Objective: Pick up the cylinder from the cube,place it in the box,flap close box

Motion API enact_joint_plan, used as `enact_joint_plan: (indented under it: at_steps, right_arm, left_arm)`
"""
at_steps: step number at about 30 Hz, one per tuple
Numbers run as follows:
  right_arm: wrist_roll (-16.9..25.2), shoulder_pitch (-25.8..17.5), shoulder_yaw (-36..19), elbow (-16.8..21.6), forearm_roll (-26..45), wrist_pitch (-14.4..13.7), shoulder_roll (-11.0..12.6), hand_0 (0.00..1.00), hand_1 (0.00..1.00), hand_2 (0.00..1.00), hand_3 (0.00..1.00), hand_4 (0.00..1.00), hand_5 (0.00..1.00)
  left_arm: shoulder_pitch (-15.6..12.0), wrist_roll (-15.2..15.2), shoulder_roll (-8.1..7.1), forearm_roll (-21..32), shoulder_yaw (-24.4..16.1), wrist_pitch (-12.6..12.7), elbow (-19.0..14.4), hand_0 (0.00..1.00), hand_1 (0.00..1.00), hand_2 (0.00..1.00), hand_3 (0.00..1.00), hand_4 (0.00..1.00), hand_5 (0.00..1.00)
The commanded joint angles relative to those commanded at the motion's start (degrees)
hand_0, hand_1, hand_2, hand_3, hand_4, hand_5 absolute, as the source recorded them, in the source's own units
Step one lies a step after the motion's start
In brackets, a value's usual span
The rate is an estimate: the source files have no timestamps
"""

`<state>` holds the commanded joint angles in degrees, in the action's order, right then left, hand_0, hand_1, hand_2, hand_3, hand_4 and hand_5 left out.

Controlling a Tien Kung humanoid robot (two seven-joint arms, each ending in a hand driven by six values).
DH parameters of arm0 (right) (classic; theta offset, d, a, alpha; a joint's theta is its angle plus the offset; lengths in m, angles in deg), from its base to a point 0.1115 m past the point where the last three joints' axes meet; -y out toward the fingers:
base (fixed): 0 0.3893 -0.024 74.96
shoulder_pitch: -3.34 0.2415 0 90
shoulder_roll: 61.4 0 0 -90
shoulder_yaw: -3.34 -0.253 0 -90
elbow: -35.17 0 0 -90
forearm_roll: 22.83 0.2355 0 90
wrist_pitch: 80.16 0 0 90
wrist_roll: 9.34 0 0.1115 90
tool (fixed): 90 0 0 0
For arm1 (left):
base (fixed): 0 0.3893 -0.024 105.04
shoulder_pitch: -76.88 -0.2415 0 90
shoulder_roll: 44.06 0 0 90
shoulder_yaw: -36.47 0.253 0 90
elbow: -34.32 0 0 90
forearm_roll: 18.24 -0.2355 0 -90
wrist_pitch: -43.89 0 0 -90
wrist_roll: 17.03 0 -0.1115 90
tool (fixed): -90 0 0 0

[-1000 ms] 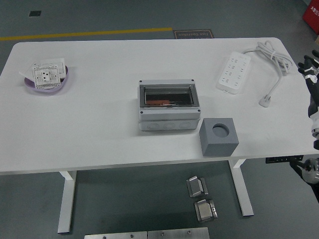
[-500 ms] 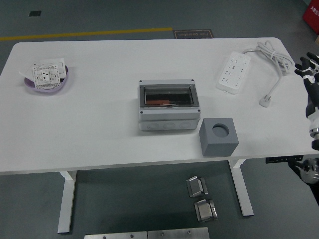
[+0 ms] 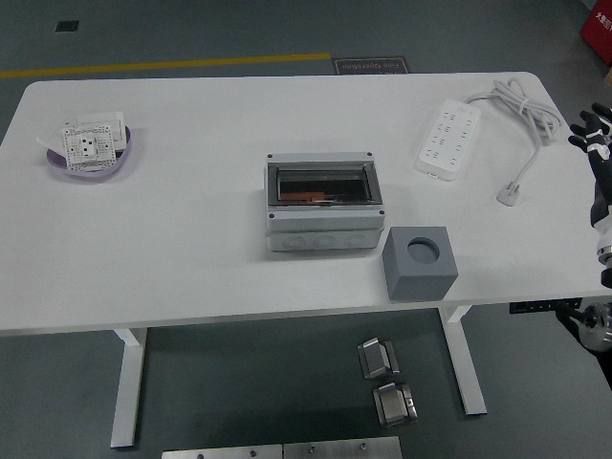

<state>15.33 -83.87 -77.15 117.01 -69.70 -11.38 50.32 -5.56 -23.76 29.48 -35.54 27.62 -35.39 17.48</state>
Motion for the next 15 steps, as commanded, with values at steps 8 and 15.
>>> enact_joint_plan:
  at_steps: [8,15]
  right_arm:
    - [-0.1,0.5,0.3,-0.2,0.0,-0.2,-0.1,0.683,0.650,0.700,0.683,0.720,0.467]
    - [-0.1,1.0,0.7,-0.2,0.0,-0.4,-0.2,0.679,0.649,0.697,0.681,0.715,0.468]
  left_arm:
    - [0.2,-0.5,0.27,0.6,0.7,0.0,0.3,0.632,0.644,0.603,0.627,0.655,0.313]
    - [0.4,-0.7,0.41,0.8,0.7,0.0,0.4,0.632,0.644,0.604,0.627,0.654,0.315]
